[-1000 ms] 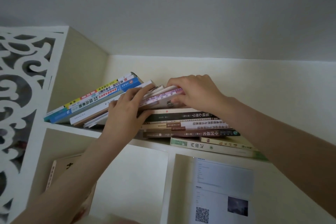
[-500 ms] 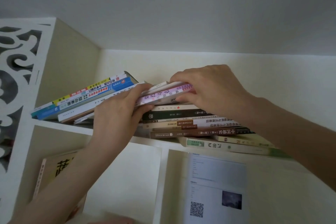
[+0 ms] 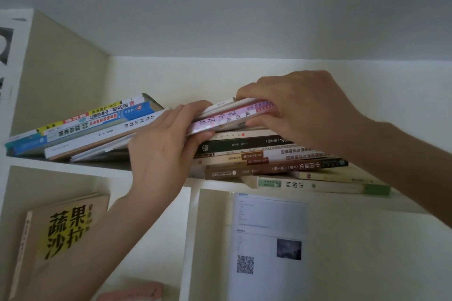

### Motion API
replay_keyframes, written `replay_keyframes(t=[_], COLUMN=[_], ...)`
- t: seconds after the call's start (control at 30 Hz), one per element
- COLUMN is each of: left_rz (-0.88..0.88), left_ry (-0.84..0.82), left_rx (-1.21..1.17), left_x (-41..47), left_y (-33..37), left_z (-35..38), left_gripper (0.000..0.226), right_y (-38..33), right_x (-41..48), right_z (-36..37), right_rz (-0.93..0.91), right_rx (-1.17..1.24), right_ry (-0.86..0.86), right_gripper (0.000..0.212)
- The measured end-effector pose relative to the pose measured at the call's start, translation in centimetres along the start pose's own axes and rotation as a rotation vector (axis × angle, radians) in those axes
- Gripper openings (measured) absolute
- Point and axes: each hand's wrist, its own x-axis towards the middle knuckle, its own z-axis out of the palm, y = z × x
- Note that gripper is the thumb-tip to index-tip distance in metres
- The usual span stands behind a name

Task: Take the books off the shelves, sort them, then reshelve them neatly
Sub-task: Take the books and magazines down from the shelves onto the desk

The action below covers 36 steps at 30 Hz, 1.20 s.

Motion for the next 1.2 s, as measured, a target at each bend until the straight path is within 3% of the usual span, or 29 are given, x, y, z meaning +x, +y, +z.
replay_keyframes(t=[0.4,0.83,1.03,1.2], left_rz=[0.051,0.098,0.123,0.139], left_ry=[-0.045,-0.068,-0.044,-0.123], left_rx=[-0.074,-0.143,-0.192,-0.242], left_x=[1.3,2.4,2.5,3.6], left_y=[5.0,10.2,11.8,13.8], left_z=[4.6,9.3,10.6,11.9], left_gripper=[0.034,0.034,0.032,0.033], right_y=[5.7,11.2,12.6,13.9], right_x=[-4.6,-9.5,-11.0,-12.8], right_z=[0.8,1.6,1.2,0.2], right_rz=[0.118,0.251,0.275,0.322], right_rx=[0.076,0.176,0.158,0.104], right_ry=[-0.035,0.041,0.047,0.023], right_gripper=[0.042,0.037,0.039,0.046])
